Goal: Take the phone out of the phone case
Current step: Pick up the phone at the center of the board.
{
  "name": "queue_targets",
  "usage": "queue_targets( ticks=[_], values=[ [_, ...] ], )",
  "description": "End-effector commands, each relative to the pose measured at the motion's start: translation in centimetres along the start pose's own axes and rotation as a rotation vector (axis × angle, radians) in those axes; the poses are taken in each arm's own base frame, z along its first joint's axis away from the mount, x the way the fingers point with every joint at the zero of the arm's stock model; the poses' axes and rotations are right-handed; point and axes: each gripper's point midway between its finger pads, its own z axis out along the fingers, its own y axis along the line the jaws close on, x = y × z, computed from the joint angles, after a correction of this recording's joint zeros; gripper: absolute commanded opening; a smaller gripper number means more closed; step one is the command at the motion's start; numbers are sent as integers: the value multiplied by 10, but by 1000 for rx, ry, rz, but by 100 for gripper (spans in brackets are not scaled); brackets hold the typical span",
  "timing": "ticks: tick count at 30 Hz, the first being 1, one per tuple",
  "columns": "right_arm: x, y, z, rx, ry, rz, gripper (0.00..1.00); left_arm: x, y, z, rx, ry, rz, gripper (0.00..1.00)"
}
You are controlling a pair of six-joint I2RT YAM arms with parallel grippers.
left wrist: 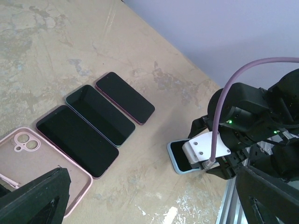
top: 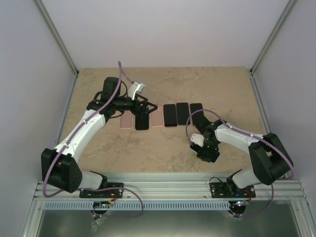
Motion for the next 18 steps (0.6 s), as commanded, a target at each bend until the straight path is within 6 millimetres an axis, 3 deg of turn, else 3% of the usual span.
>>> queue_targets(
  ticks=[1, 6, 11, 18],
  values=[
    [6, 7, 9, -37, 39, -6, 97, -8, 3, -8, -31, -46, -6, 99],
    [10, 8, 16, -48, 74, -5, 94, -10, 8, -12, -37, -73, -58, 100],
    [5, 3, 13, -25, 54, 2, 78, -11, 15, -16, -73, -91, -84, 99],
    [-42, -24, -31, 70, -155, 17, 60, -4, 12, -12, -34, -83, -112, 99]
  ],
)
